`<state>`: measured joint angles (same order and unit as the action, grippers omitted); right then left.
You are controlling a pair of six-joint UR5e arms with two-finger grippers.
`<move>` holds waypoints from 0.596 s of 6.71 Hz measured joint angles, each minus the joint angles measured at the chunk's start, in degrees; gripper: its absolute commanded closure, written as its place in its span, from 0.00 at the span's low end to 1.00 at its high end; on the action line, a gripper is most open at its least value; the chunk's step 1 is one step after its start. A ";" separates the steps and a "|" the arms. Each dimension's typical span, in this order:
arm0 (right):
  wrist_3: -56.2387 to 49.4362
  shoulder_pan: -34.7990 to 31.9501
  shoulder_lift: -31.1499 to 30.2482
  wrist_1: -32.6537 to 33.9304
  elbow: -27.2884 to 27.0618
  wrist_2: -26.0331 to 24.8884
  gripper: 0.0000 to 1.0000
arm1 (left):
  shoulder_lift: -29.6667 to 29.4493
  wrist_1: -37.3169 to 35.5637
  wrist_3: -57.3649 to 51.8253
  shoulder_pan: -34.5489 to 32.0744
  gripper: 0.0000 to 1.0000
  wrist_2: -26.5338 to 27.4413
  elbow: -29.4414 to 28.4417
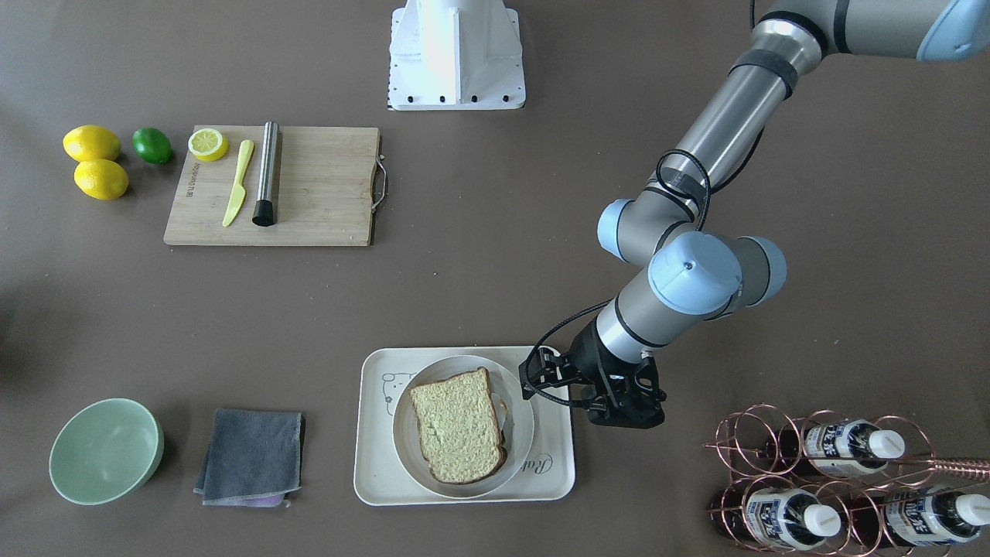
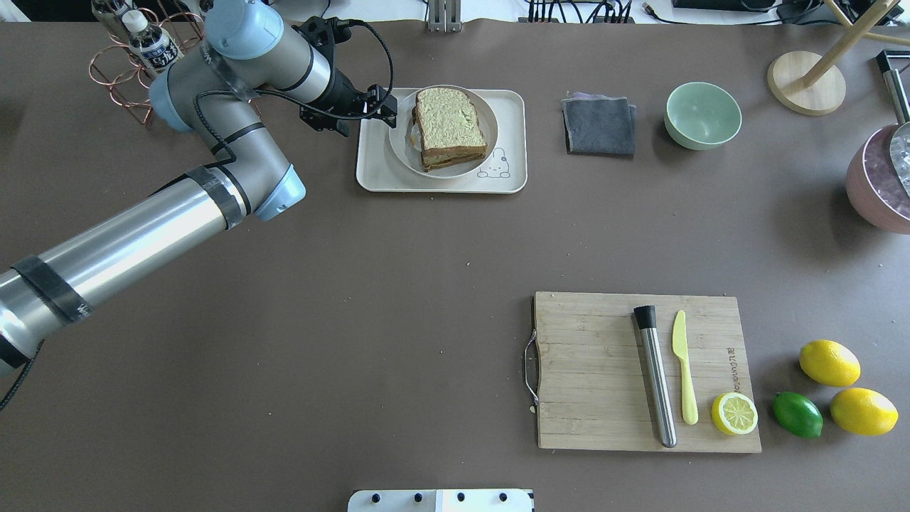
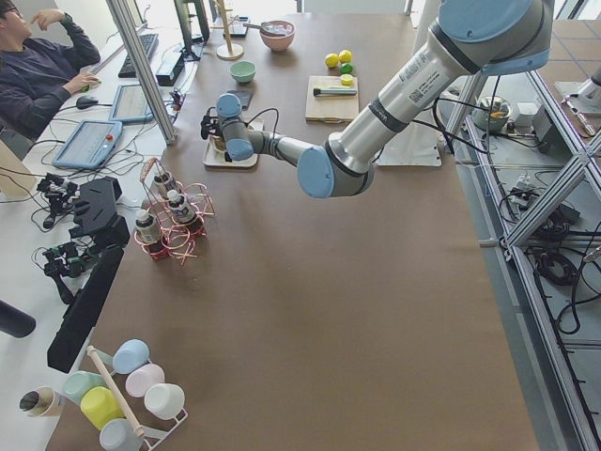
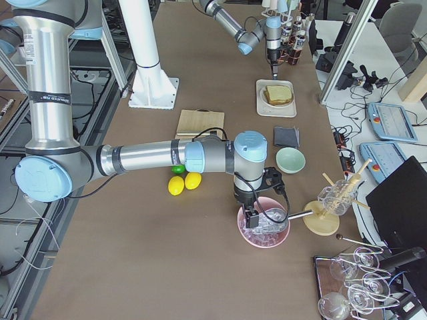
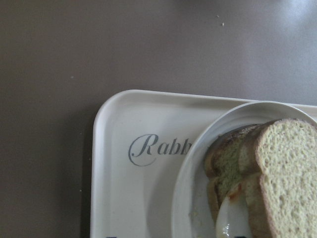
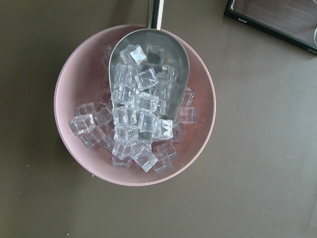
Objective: Make sandwich and place on tray
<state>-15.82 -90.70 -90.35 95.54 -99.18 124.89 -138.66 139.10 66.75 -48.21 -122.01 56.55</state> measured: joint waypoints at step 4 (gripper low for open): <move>0.00 0.00 0.06 -0.18 1.66 0.53 0.00 | 22.02 -4.33 -0.48 -4.96 0.02 -4.06 27.93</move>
<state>-15.82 -90.70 -90.30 95.35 -97.52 125.42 -116.65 134.77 66.27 -53.17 -126.07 84.48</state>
